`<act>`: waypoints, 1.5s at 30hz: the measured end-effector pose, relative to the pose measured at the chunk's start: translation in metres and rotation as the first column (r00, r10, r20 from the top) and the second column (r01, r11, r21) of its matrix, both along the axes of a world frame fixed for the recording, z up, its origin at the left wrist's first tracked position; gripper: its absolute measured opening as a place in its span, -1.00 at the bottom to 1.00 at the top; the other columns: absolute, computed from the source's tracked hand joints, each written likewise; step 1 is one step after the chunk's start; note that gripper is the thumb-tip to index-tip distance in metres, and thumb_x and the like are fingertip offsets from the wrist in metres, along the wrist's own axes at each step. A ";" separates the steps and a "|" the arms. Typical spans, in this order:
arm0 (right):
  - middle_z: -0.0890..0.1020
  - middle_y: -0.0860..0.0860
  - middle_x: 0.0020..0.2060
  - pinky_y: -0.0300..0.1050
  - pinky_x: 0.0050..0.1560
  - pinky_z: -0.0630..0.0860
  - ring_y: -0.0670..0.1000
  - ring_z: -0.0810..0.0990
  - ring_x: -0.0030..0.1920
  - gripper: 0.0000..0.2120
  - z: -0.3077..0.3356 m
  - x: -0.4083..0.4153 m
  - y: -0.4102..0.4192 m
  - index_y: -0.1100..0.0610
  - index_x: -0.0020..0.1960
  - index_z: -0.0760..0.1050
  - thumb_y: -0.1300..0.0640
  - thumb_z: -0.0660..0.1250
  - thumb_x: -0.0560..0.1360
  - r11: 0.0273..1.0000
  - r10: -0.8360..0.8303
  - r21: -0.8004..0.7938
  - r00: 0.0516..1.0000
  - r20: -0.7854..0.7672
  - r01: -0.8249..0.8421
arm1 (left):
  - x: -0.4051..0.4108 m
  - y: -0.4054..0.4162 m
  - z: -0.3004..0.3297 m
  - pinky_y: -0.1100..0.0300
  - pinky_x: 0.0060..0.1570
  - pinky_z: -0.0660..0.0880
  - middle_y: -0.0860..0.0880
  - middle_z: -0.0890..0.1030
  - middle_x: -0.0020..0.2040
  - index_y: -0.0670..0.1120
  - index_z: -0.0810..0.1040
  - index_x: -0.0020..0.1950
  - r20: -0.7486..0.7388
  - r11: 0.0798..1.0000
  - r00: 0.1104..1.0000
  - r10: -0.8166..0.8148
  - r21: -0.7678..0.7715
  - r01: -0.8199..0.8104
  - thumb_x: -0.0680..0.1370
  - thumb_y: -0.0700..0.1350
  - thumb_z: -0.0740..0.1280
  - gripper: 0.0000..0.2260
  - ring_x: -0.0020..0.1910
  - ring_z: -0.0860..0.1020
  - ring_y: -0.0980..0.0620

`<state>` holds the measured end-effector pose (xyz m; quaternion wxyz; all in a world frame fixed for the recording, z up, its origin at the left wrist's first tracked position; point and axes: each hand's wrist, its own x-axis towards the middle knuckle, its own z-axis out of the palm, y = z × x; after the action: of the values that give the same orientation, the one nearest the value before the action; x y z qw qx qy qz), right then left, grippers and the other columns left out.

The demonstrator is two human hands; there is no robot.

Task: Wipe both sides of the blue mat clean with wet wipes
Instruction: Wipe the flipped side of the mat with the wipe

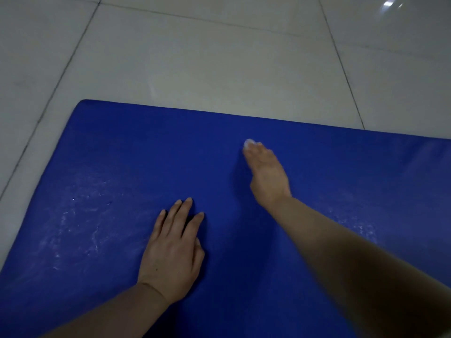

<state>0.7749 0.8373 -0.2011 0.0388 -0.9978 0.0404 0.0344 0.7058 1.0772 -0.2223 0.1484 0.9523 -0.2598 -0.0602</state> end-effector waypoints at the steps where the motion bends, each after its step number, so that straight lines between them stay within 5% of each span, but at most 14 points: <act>1: 0.10 0.11 0.52 -0.07 0.50 0.02 0.11 0.10 0.50 -0.33 0.002 -0.002 -0.018 0.21 0.54 0.00 0.44 0.12 0.49 0.996 -0.086 -0.006 0.996 0.024 0.086 | 0.000 0.000 0.000 -0.06 0.42 0.09 -0.17 0.34 0.46 -0.14 0.48 0.34 -0.003 1.000 1.000 -0.001 0.004 0.001 0.52 -0.05 0.06 -0.55 0.47 0.24 -0.10; 5: 0.06 0.08 0.54 -0.07 0.51 -0.04 0.10 0.03 0.53 -0.33 0.002 -0.007 -0.059 0.20 0.54 0.01 0.44 0.11 0.49 0.939 -0.343 0.010 0.939 0.035 0.343 | -0.001 0.000 -0.001 -0.06 0.42 0.10 -0.16 0.38 0.43 -0.13 0.50 0.30 -0.003 0.999 1.000 0.006 -0.038 -0.006 0.50 -0.06 0.07 -0.56 0.45 0.26 -0.10; 10: 0.00 0.00 0.55 -0.12 0.52 -0.12 0.03 -0.07 0.54 -0.29 -0.007 -0.012 -0.059 0.15 0.56 -0.02 0.48 0.09 0.48 0.921 -0.374 0.131 0.926 0.039 0.367 | 0.026 -0.030 0.009 -0.24 0.31 0.36 -0.19 0.49 0.24 -0.14 0.58 0.05 0.017 0.981 0.998 0.063 -0.183 -0.059 0.34 -0.25 0.38 -0.71 0.28 0.43 -0.18; 12: 0.00 -0.01 0.55 -0.14 0.52 -0.13 0.02 -0.08 0.54 -0.30 -0.010 -0.012 -0.062 0.13 0.56 -0.01 0.48 0.09 0.49 0.922 -0.372 0.138 0.927 0.054 0.362 | 0.058 -0.060 0.015 -0.26 0.27 0.38 -0.20 0.49 0.25 -0.15 0.59 0.09 0.017 0.979 0.996 0.090 -0.187 -0.085 0.32 -0.31 0.44 -0.66 0.26 0.47 -0.20; 16: -0.01 -0.03 0.55 -0.15 0.51 -0.17 0.00 -0.10 0.54 -0.31 -0.015 -0.012 -0.065 0.12 0.56 -0.03 0.45 0.08 0.51 0.926 -0.361 0.155 0.929 0.084 0.345 | 0.113 -0.110 0.024 -0.07 0.51 -0.06 -0.13 0.14 0.55 -0.08 0.28 0.49 -0.027 0.992 0.993 0.118 -0.043 -0.119 0.60 -0.11 0.20 -0.56 0.54 0.08 -0.09; 19: 0.01 -0.03 0.55 -0.12 0.48 -0.24 0.01 -0.09 0.54 -0.30 -0.014 -0.011 -0.064 0.13 0.56 -0.05 0.45 0.08 0.49 0.915 -0.395 0.127 0.914 0.097 0.382 | 0.119 -0.113 0.011 -0.06 0.52 -0.10 -0.14 0.12 0.56 -0.09 0.25 0.51 -0.021 0.991 0.991 0.131 0.031 -0.130 0.61 -0.06 0.10 -0.54 0.55 0.04 -0.08; 21: 0.12 0.05 0.53 -0.02 0.47 -0.20 0.08 0.02 0.54 -0.29 -0.016 -0.008 -0.064 0.19 0.55 0.04 0.43 0.17 0.45 0.927 -0.372 0.001 0.922 0.108 0.374 | 0.117 -0.111 0.005 -0.11 0.49 0.07 -0.19 0.30 0.48 -0.13 0.41 0.41 0.013 0.992 0.992 0.123 0.023 -0.123 0.56 -0.06 0.09 -0.56 0.49 0.23 -0.14; 25: 0.50 0.24 0.28 0.17 0.35 0.28 0.26 0.47 0.30 -0.30 -0.019 0.023 -0.051 0.34 0.33 0.42 0.46 0.44 0.18 0.952 -0.301 -0.028 0.946 0.119 0.306 | 0.122 -0.114 0.003 -0.15 0.39 0.25 -0.20 0.47 0.35 -0.13 0.53 0.27 0.032 0.992 0.991 0.129 0.003 -0.129 0.48 -0.03 0.03 -0.52 0.37 0.40 -0.16; 31: -0.06 0.03 0.55 -0.15 0.45 -0.31 0.04 -0.15 0.54 -0.37 -0.006 0.091 -0.001 0.15 0.56 -0.15 0.31 0.07 0.57 0.980 0.173 0.096 0.985 0.031 -0.175 | 0.124 -0.113 0.000 -0.05 0.44 0.11 -0.20 0.45 0.37 -0.11 0.51 0.28 0.064 0.992 0.991 0.122 -0.022 -0.120 0.48 -0.02 0.05 -0.54 0.39 0.33 -0.13; 33: -0.05 0.02 0.55 -0.16 0.46 -0.26 0.03 -0.12 0.54 -0.33 0.001 0.093 -0.023 0.14 0.56 -0.13 0.39 0.07 0.54 0.982 0.179 0.058 0.984 -0.002 -0.179 | 0.125 -0.114 0.001 -0.05 0.44 0.11 -0.19 0.45 0.37 -0.11 0.52 0.28 0.057 0.992 0.991 0.125 -0.028 -0.123 0.48 -0.02 0.04 -0.53 0.39 0.36 -0.14; 37: 0.20 0.05 0.51 -0.14 0.47 0.05 0.07 0.09 0.52 -0.32 0.014 0.078 -0.083 0.10 0.53 0.12 0.48 0.10 0.48 0.983 -0.175 0.066 0.983 0.047 0.172 | 0.125 -0.115 0.001 -0.15 0.39 0.22 -0.18 0.48 0.34 -0.11 0.55 0.26 0.083 0.991 0.988 0.133 -0.013 -0.133 0.47 -0.03 0.04 -0.53 0.36 0.42 -0.15; 39: 0.27 0.10 0.47 -0.13 0.47 0.05 0.08 0.12 0.50 -0.36 0.014 0.081 -0.079 0.12 0.53 0.13 0.44 0.11 0.50 0.969 -0.246 0.048 0.968 0.048 0.244 | 0.126 -0.115 0.001 -0.17 0.38 0.22 -0.18 0.48 0.34 -0.12 0.54 0.26 0.088 0.991 0.987 0.131 -0.008 -0.131 0.47 -0.02 0.04 -0.53 0.36 0.42 -0.16; 45: 0.20 0.03 0.50 -0.22 0.46 -0.05 0.02 0.11 0.50 -0.35 0.003 0.106 -0.029 0.09 0.55 0.04 0.42 0.10 0.53 0.980 0.094 0.176 0.995 0.029 -0.097 | 0.124 -0.114 -0.001 -0.11 0.42 0.24 -0.18 0.45 0.37 -0.11 0.52 0.29 0.085 0.991 0.987 0.135 0.002 -0.136 0.48 -0.02 0.03 -0.52 0.39 0.37 -0.13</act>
<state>0.8813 0.8084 -0.1978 0.1261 -0.9915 -0.0112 0.0292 0.8303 0.9636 -0.2228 0.1375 0.9700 -0.2002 -0.0107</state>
